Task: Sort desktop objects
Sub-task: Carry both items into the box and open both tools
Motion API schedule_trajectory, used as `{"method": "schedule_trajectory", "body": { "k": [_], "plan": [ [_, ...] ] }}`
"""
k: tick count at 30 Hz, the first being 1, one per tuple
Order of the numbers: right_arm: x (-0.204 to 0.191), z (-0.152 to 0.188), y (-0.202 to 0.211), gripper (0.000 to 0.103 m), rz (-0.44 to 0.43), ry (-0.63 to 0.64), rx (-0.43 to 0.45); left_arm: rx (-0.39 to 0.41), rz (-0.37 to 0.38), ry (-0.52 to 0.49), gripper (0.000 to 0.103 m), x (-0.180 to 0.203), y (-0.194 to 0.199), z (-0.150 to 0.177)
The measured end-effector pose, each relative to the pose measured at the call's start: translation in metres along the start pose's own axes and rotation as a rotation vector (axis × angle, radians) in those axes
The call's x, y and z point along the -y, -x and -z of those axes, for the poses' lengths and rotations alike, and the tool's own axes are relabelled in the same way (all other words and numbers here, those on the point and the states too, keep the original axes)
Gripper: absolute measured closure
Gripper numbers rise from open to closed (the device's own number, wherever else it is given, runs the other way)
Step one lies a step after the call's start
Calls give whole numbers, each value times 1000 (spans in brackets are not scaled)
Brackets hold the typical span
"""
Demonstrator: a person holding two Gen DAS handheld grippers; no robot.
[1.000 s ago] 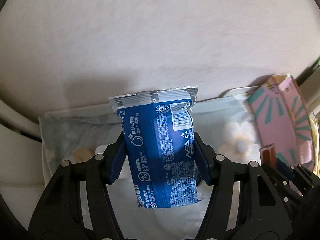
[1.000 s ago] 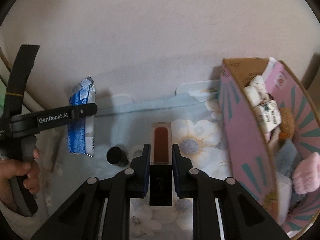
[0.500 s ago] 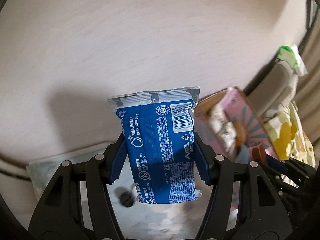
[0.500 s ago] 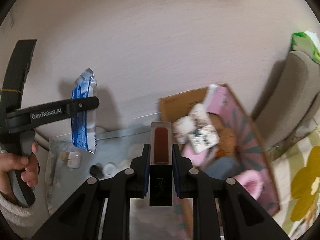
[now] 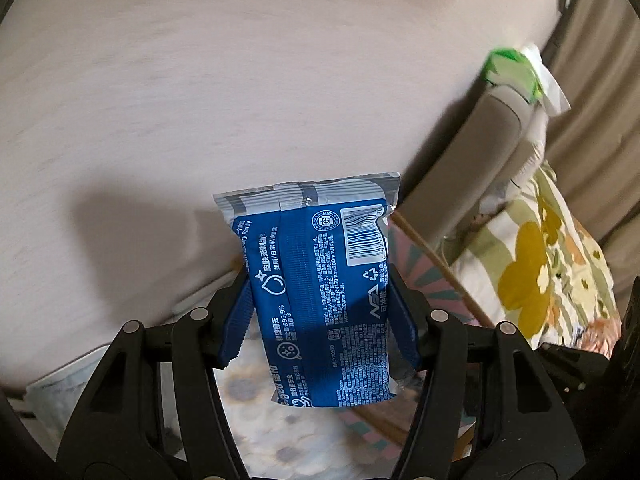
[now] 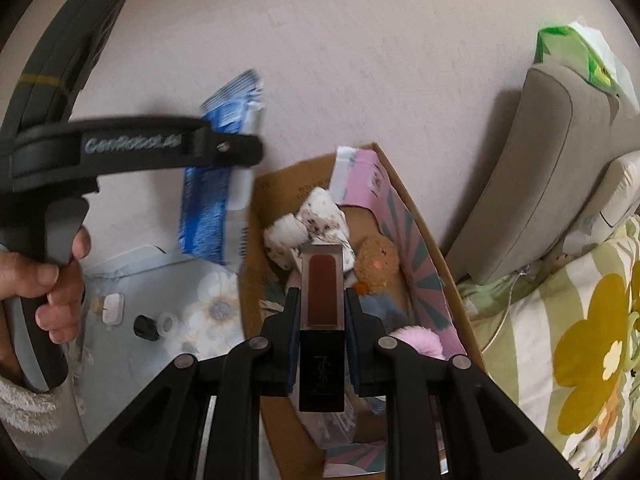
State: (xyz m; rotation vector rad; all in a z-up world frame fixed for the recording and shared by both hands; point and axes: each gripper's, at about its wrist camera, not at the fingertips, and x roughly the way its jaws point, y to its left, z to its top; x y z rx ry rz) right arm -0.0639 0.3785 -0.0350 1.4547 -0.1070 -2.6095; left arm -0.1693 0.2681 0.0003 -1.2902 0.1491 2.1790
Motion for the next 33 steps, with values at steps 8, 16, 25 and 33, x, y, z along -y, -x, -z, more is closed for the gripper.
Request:
{"method": "schedule_trajectory", "body": {
  "k": [8, 16, 25, 33],
  "plan": [
    [19, 3, -16, 85, -2, -12, -39, -67, 8, -19, 46, 27, -55, -2],
    [21, 1, -33, 85, -23, 9, -65, -81, 2, -29, 45, 28, -71, -4],
    [21, -4, -41, 75, -14, 22, -90, -96, 2, -35, 41, 28, -75, -7],
    [14, -5, -24, 30, -2, 34, -49, -28, -24, -41, 0, 28, -57, -14]
  ]
}}
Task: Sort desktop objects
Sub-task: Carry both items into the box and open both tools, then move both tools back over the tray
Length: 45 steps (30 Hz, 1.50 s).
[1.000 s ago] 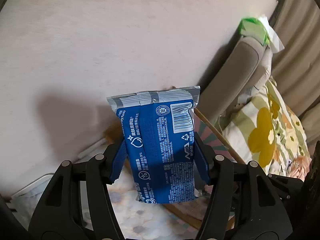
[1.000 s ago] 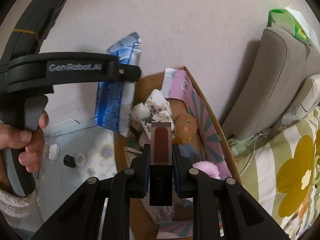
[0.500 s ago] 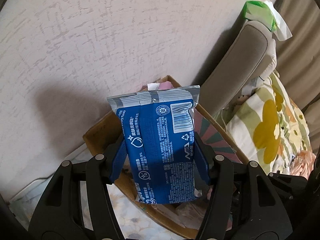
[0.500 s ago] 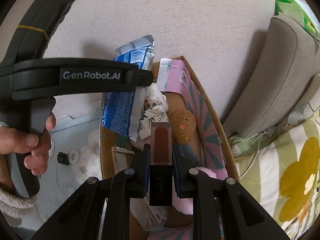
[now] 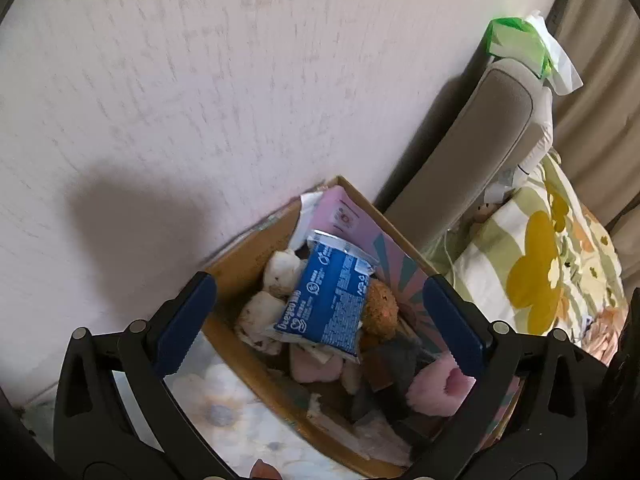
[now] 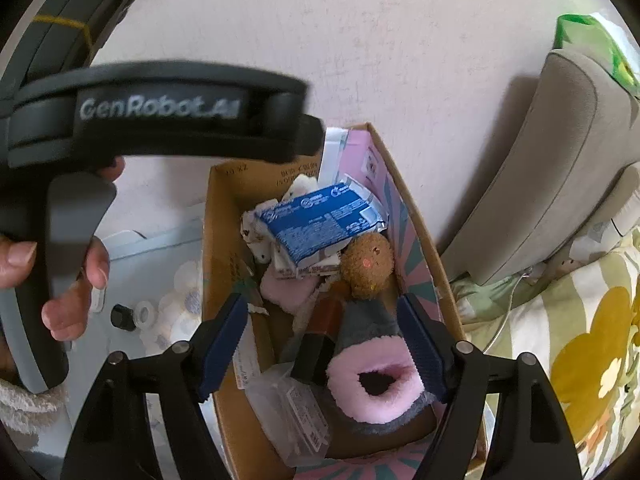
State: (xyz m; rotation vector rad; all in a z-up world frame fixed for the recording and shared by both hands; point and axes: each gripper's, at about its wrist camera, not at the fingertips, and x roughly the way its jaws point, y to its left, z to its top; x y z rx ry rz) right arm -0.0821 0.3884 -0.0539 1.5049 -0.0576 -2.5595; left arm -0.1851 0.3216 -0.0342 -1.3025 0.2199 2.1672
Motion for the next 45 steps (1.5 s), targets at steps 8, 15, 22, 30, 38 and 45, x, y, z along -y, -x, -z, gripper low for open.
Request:
{"method": "schedule_trajectory", "body": {
  "k": [8, 15, 22, 30, 38, 45],
  "plan": [
    [-10, 5, 14, 30, -2, -7, 24, 25, -2, 18, 0, -15, 22, 8],
    [-29, 14, 20, 30, 3, 17, 33, 43, -5, 36, 0, -33, 46, 24],
    [-48, 17, 26, 30, -3, 59, 37, 70, -27, 65, 0, -61, 78, 40],
    [-81, 15, 30, 30, -22, 133, 38, 98, -87, 127, 0, -108, 114, 69],
    [-134, 17, 33, 30, -102, 257, 68, 151, -197, 256, 0, -187, 164, 125],
    [-175, 27, 4, 30, -186, 320, 16, 153, -291, 411, 0, -265, 197, 178]
  ]
}}
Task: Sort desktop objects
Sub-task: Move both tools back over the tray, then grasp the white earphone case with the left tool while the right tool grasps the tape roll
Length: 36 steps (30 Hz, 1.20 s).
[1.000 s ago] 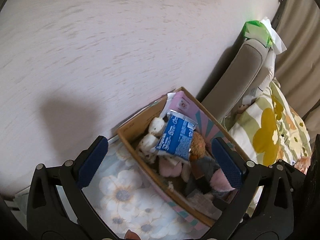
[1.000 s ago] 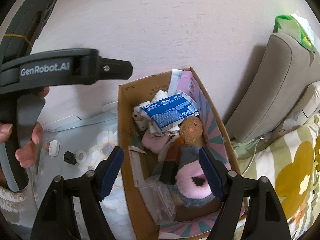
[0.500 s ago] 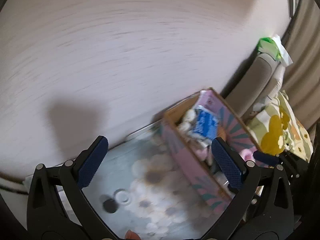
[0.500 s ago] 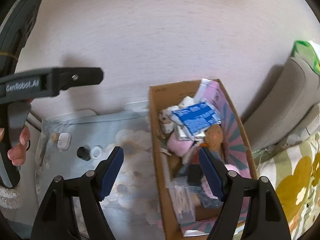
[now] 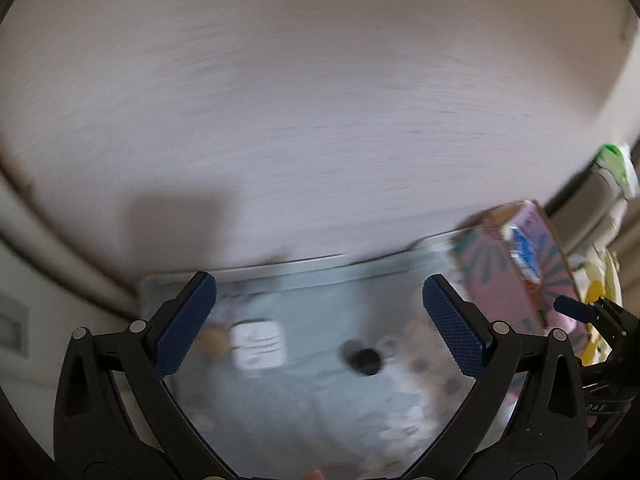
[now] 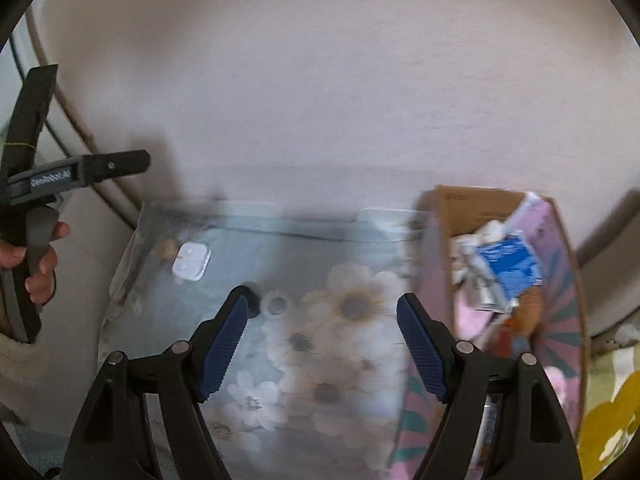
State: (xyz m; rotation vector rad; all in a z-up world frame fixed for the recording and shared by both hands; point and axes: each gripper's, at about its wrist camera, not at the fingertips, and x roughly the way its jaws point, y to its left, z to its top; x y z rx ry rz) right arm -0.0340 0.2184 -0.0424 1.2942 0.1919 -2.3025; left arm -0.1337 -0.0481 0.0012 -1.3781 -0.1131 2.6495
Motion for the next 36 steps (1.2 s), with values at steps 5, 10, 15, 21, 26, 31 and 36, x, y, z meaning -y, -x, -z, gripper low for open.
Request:
{"method": "schedule_trajectory", "body": {
  "k": [5, 10, 15, 21, 26, 31, 36],
  "plan": [
    [-26, 9, -28, 30, -51, 47, -25, -27, -48, 49, 0, -39, -5, 29],
    [-39, 30, -53, 30, -50, 78, -40, -54, -80, 105, 0, -57, -19, 75],
    [-47, 54, -76, 30, -59, 78, -41, -49, -80, 163, 1, -55, -37, 131],
    [-47, 78, -105, 30, -31, 69, -68, -54, -108, 139, 1, -46, -68, 160],
    [-45, 82, -124, 30, -3, 94, -61, -45, -122, 129, 2, -44, -92, 157],
    [-38, 73, -139, 30, 3, 99, -32, -38, -132, 145, 3, -46, -114, 149],
    [-37, 64, -154, 37, 8, 112, -19, -31, -152, 117, 8, -39, -128, 144]
  ]
}}
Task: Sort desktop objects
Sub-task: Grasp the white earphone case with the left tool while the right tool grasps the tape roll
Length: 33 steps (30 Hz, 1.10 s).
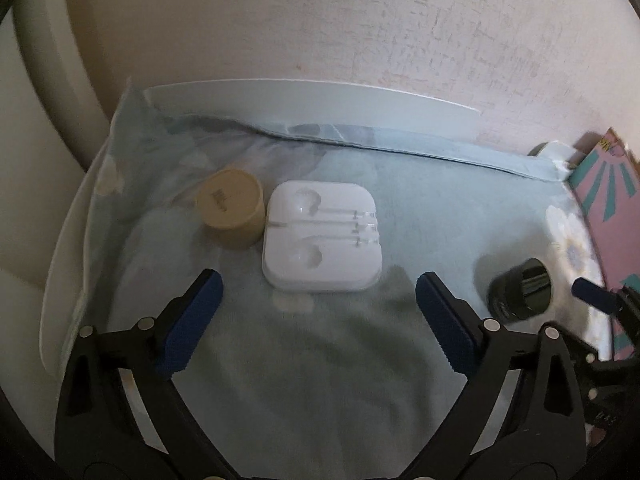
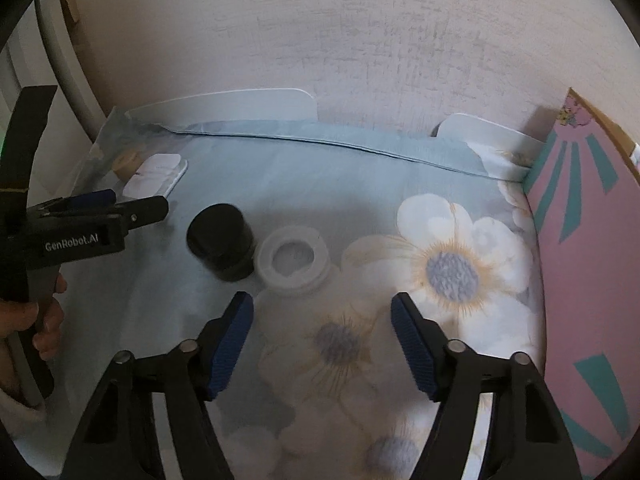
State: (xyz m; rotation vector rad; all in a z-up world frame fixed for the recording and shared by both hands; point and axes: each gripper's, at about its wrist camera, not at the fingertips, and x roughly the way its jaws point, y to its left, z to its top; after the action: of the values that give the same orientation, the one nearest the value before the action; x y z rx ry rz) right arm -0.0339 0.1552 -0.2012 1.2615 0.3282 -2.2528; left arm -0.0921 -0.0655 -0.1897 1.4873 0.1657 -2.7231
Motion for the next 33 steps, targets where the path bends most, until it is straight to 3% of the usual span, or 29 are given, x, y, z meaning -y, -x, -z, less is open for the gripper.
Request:
{"method": "schedule_trajectory", "body": {
  "k": [8, 11, 12, 15, 23, 33],
  "plan": [
    [-11, -15, -14, 44, 9, 70, 37, 23, -8, -39, 14, 16, -7, -10],
    [-14, -19, -16, 57, 8, 95, 50, 27, -16, -53, 16, 21, -10, -13],
    [-15, -20, -16, 64, 5, 102, 53, 28, -24, -60, 21, 23, -10, -14],
    [-16, -23, -18, 64, 6, 107, 49, 42, -19, -70, 44, 24, -7, -14],
    [-18, -28, -9, 64, 18, 77, 58, 28, 23, -43, 44, 17, 9, -19],
    [-14, -50, 45, 64, -23, 24, 72, 32, 73, -70, 44, 32, 75, -42]
  ]
}}
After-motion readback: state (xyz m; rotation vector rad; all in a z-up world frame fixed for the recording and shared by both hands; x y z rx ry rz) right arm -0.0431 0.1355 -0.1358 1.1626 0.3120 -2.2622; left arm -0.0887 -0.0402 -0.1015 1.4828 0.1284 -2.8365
